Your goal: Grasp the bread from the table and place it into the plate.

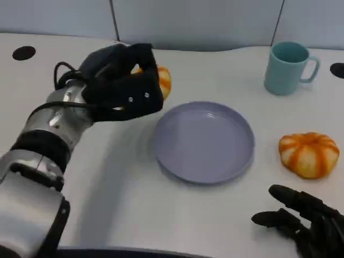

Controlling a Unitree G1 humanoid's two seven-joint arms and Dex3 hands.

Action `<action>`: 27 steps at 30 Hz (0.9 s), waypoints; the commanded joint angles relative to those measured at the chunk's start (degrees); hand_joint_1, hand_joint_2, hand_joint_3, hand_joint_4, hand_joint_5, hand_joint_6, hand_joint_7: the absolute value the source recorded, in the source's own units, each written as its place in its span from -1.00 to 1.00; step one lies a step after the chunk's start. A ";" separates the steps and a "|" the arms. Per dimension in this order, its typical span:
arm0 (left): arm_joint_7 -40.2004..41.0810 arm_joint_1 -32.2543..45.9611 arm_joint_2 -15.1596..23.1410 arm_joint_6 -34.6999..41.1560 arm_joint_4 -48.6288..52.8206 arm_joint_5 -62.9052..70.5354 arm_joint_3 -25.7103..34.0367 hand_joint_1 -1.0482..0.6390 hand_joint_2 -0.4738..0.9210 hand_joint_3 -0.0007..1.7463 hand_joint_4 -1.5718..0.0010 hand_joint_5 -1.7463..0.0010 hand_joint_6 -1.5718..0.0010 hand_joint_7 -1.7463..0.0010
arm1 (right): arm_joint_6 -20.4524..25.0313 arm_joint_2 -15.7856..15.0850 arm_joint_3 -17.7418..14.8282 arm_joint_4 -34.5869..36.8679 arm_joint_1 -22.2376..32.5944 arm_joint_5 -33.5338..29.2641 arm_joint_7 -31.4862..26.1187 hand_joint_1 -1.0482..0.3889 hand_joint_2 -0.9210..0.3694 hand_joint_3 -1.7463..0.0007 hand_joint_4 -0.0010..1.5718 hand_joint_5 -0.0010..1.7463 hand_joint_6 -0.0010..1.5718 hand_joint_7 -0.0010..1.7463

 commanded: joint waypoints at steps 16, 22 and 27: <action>-0.48 -3.71 -6.56 0.28 0.15 3.10 -4.24 0.09 0.29 -0.04 -0.13 -1.00 0.12 -1.00 | 1.52 0.52 0.96 -1.75 1.57 -0.48 -2.28 -0.60 -1.00 0.68 -0.14 -0.06 0.20 -0.99; -0.12 -3.43 -8.75 1.25 1.27 4.72 -6.20 0.10 0.23 0.04 -0.14 -1.00 0.11 -1.00 | 1.88 0.66 1.29 -2.32 1.85 -0.72 -2.71 -0.61 -1.00 0.69 -0.15 -0.05 0.19 -0.99; 1.29 -3.05 -10.02 1.29 1.97 6.45 -7.91 0.09 0.18 0.09 -0.15 -1.00 0.08 -1.00 | 2.25 0.62 1.62 -2.92 2.18 -0.78 -3.03 -0.61 -1.00 0.69 -0.15 -0.05 0.19 -0.99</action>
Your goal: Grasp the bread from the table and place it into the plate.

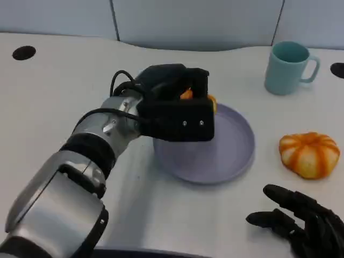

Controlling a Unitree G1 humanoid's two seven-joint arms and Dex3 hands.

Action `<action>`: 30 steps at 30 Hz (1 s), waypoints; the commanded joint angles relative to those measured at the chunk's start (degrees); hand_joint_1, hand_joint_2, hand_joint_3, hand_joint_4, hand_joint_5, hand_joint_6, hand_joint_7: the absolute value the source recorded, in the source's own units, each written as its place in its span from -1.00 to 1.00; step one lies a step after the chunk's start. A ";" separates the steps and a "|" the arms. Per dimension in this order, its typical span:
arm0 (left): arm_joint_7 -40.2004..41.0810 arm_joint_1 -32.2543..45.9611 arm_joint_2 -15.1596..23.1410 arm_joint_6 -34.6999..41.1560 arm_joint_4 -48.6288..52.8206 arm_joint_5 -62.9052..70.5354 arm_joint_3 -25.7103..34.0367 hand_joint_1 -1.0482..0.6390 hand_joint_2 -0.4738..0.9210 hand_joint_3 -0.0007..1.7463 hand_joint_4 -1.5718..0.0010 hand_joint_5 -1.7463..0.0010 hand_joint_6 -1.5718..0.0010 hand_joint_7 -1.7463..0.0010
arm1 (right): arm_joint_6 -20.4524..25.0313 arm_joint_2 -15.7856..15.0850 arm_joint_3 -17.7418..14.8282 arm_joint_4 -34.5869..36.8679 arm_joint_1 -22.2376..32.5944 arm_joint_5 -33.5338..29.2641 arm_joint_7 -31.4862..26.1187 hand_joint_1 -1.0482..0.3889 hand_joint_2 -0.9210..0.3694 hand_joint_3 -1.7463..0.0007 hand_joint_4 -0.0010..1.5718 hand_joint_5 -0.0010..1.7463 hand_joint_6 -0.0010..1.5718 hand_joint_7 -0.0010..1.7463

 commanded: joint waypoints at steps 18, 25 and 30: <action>2.05 -1.27 -3.48 1.97 2.09 4.17 -4.30 0.06 0.21 0.07 -0.13 -1.00 0.11 -1.00 | 1.61 -0.52 1.20 -2.30 2.28 -0.46 -1.08 -0.59 -1.00 0.66 -0.14 -0.03 0.22 -0.98; 1.59 -1.42 -3.56 1.53 2.28 3.88 -4.48 0.09 0.38 -0.10 0.04 -1.00 0.27 -1.00 | 1.56 -0.53 1.11 -2.26 2.25 -0.46 -1.03 -0.59 -1.00 0.67 -0.14 -0.03 0.22 -0.99; -2.72 -1.62 -3.50 0.63 2.19 1.75 -2.73 -0.03 0.67 -0.55 0.28 -1.00 0.46 -1.00 | 2.51 -0.38 1.02 -2.38 2.09 0.34 -0.65 -0.59 -1.00 0.67 -0.15 -0.04 0.22 -0.99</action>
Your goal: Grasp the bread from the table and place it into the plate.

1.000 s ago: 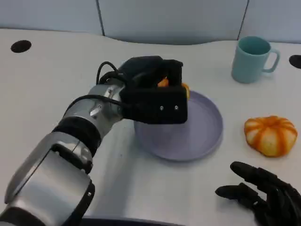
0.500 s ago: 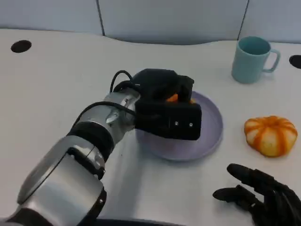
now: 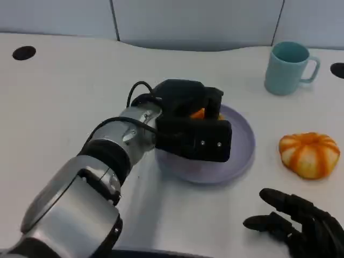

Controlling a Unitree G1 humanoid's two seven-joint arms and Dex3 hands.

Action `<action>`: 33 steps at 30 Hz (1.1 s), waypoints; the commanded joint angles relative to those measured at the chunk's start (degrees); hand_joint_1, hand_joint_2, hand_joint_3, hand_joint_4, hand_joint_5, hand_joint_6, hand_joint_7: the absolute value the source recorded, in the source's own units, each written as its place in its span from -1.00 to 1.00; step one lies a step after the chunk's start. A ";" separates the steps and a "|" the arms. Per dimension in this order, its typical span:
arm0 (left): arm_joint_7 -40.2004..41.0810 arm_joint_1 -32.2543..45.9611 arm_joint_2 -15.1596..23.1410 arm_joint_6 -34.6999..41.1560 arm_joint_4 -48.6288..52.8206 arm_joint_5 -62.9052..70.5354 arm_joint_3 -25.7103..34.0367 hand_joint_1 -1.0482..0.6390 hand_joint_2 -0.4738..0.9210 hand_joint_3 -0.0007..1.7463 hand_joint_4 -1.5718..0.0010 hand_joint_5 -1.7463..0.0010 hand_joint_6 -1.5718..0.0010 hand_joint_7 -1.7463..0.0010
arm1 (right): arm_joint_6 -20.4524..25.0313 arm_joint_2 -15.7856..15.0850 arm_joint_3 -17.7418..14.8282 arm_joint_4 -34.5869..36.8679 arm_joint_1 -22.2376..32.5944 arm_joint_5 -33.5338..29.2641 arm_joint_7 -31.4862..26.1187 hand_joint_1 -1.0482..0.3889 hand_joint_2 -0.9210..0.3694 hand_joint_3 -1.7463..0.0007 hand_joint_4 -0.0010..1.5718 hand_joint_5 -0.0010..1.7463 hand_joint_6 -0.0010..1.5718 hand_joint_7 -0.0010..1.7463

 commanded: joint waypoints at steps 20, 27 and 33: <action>-9.20 -2.33 0.33 -1.24 0.11 -2.65 2.09 -0.39 0.97 -1.00 0.70 0.31 0.42 0.73 | -0.15 -0.59 -0.20 0.29 0.53 -0.50 -0.54 -0.59 -1.00 0.65 -0.16 -0.02 0.21 -1.00; -10.20 -2.26 1.24 -1.91 -0.23 -4.99 4.89 -0.41 0.94 -1.00 0.73 0.31 0.43 0.79 | 0.75 -0.72 -0.60 0.68 0.10 0.52 0.16 -0.60 -1.00 0.68 -0.16 -0.04 0.21 -1.00; -13.11 -2.26 3.00 -3.19 -0.95 -9.21 9.08 -0.42 0.93 -1.00 0.87 0.20 0.46 0.81 | 1.25 -0.87 -0.83 0.84 -0.14 0.63 -0.05 -0.61 -1.00 0.69 -0.15 -0.04 0.22 -0.99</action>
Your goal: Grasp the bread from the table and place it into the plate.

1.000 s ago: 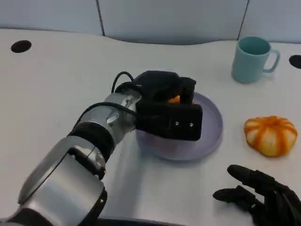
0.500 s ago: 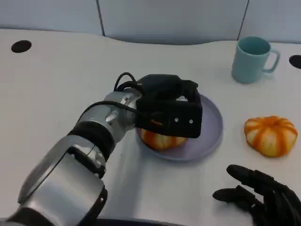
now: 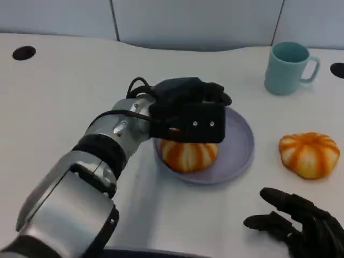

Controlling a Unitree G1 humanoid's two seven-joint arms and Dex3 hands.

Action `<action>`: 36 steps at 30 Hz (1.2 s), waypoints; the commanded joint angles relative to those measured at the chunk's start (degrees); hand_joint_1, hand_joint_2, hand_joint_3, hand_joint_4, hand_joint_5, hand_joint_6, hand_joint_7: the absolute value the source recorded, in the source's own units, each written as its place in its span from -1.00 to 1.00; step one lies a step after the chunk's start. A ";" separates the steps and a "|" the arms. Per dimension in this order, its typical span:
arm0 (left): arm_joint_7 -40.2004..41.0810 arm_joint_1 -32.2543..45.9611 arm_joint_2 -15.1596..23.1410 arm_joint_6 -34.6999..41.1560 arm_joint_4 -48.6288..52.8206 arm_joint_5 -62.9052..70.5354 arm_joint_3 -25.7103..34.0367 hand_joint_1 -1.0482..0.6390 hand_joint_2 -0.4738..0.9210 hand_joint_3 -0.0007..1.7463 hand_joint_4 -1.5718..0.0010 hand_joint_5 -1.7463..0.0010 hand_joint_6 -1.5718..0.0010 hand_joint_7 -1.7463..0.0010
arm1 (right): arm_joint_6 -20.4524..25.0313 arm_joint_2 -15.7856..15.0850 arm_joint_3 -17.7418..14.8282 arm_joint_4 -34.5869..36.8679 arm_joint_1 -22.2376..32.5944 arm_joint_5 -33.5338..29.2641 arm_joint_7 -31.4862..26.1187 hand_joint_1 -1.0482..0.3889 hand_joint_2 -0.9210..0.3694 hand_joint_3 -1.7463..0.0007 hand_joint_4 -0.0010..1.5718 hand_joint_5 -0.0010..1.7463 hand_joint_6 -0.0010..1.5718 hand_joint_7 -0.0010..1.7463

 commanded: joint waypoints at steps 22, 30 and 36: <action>-17.84 5.03 7.59 -4.72 -4.34 -21.48 18.40 -0.29 0.98 -0.99 0.86 0.18 0.44 0.91 | 0.61 -1.18 -0.82 1.19 -0.10 0.21 0.25 -0.59 -1.00 0.68 -0.16 -0.03 0.19 -1.00; -29.21 10.22 8.24 -2.89 -7.08 -33.45 27.38 -0.14 1.00 -0.95 0.91 0.18 0.50 0.96 | 0.50 -1.27 -0.79 1.18 -0.02 -0.07 0.00 -0.61 -1.00 0.69 -0.16 -0.03 0.19 -1.00; -33.60 14.16 7.60 -0.59 -10.88 -40.28 32.30 -0.18 0.99 -0.94 0.84 0.10 0.44 0.95 | 0.74 -1.28 -0.91 1.37 -0.19 0.24 0.24 -0.61 -1.00 0.70 -0.15 -0.02 0.21 -0.99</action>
